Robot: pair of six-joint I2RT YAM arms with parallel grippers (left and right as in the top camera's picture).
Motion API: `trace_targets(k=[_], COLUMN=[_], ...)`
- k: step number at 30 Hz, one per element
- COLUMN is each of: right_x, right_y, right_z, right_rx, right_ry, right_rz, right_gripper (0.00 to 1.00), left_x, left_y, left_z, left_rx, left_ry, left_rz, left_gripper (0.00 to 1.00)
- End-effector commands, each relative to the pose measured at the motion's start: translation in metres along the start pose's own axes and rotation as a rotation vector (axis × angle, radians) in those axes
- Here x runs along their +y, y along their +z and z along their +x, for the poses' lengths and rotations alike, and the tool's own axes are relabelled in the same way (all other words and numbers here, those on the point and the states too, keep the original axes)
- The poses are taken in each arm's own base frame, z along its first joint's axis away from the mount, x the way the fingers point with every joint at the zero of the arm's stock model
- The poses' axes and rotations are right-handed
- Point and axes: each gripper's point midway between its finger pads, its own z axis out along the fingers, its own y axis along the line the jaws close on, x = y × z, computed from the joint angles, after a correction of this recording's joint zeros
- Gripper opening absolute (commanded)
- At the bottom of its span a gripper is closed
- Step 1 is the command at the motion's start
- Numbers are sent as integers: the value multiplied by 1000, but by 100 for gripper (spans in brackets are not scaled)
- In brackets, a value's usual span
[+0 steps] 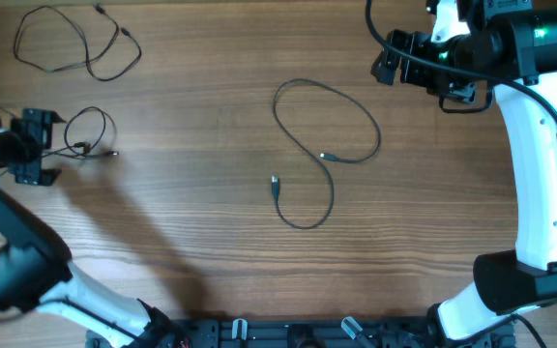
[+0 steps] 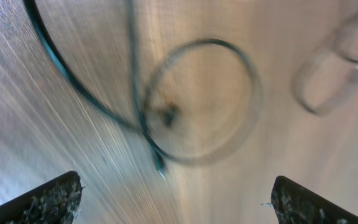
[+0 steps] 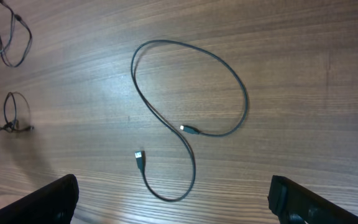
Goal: Untangle cables
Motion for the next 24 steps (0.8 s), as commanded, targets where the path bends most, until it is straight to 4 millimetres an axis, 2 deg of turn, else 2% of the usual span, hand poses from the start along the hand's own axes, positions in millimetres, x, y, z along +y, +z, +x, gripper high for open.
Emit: trace_targets(k=[1, 4, 5, 7, 10, 13, 16, 17, 20, 22, 23, 24], right_x=[3, 3, 3, 0, -7, -9, -10, -10, -15, -32, -46, -56], right_y=[7, 9, 11, 19, 32, 45, 49, 50, 50, 47, 44, 42], right_z=[0, -1, -1, -2, -5, -5, -6, -7, -11, -23, -28, -31], right_rx=[20, 21, 26, 38, 55, 85, 88, 89, 72, 32, 19, 14], right_ry=[-17, -16, -15, -12, -7, -1, -1, 0, 2, 29, 81, 116], right_rz=[-13, -12, -10, 3, 36, 46, 47, 47, 69, 103, 115, 124], right_gripper=[100, 100, 100, 100, 100, 100, 100, 100, 100, 100, 100, 100], left_x=[-47, -56, -56, -54, -55, -63, -76, -83, -85, -81, -78, -76], left_y=[-81, -108, -112, -103, -94, -85, -76, -65, -32, -3, 15, 27], left_z=[47, 97, 124, 175, 208, 256, 298, 325, 364, 400, 417, 426], left_rx=[0, 53, 96, 210, 261, 329, 368, 375, 308, 309, 302, 290], left_ry=[188, 307, 378, 502, 588, 718, 848, 876, 874, 893, 882, 884], left_rz=[194, 210, 192, 132, 83, 74, 101, 95, -1, -43, -69, -84], left_gripper=[100, 100, 100, 100, 100, 100, 100, 100, 100, 99, 98, 96])
